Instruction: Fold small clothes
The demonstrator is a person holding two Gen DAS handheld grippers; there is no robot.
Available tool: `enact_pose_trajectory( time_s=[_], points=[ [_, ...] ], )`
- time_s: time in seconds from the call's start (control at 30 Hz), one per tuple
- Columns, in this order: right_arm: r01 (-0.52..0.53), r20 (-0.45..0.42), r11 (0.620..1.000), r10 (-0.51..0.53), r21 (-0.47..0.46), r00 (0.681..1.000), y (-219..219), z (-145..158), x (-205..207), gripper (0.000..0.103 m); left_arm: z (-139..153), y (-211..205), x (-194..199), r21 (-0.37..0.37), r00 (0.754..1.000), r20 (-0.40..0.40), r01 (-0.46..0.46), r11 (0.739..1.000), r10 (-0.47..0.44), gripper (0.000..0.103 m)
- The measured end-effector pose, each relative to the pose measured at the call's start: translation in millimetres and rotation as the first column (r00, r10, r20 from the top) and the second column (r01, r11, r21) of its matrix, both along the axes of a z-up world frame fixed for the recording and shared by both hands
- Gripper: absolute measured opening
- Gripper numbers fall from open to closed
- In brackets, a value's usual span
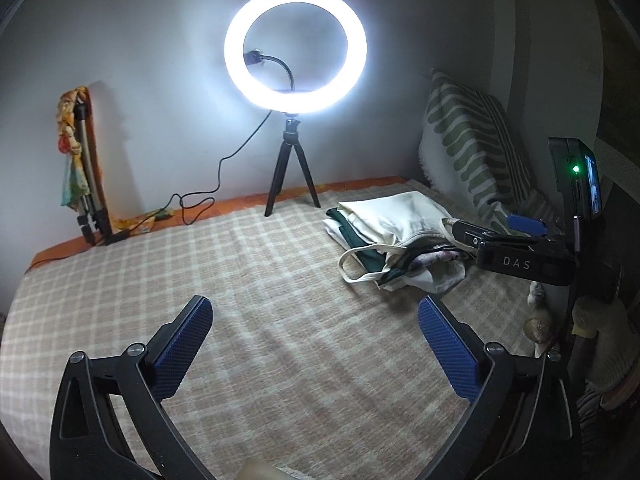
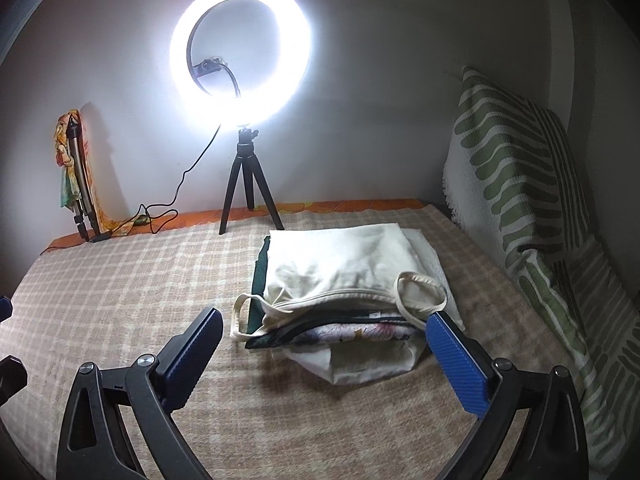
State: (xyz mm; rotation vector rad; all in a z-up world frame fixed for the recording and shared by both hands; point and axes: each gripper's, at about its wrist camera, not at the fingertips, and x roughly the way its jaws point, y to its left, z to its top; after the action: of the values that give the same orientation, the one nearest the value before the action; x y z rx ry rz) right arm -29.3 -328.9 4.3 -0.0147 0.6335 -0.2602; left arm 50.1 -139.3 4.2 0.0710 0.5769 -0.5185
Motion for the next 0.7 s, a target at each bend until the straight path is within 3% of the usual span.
enact_pose_trajectory(
  time_s=[0.13, 0.33, 0.7],
  points=[
    [0.02, 0.013, 1.0, -0.02, -0.005, 1.0, 7, -6, -5, 0.103, -7, 5, -10, 0.017, 0.998, 0.055, 0.021, 1.0, -0.022, 0.102],
    [0.052, 0.03, 0.998, -0.053, 0.023, 0.998, 9, -12, -6, 0.103, -24, 6, -5, 0.034, 0.999, -0.019, 0.03, 0.999, -0.03, 0.102],
    [0.049, 0.056, 0.999, -0.049, 0.011, 0.997, 21, -13, -8, 0.103, -28, 12, -4, 0.044, 0.999, -0.036, -0.017, 0.999, 0.018, 0.102]
  ],
)
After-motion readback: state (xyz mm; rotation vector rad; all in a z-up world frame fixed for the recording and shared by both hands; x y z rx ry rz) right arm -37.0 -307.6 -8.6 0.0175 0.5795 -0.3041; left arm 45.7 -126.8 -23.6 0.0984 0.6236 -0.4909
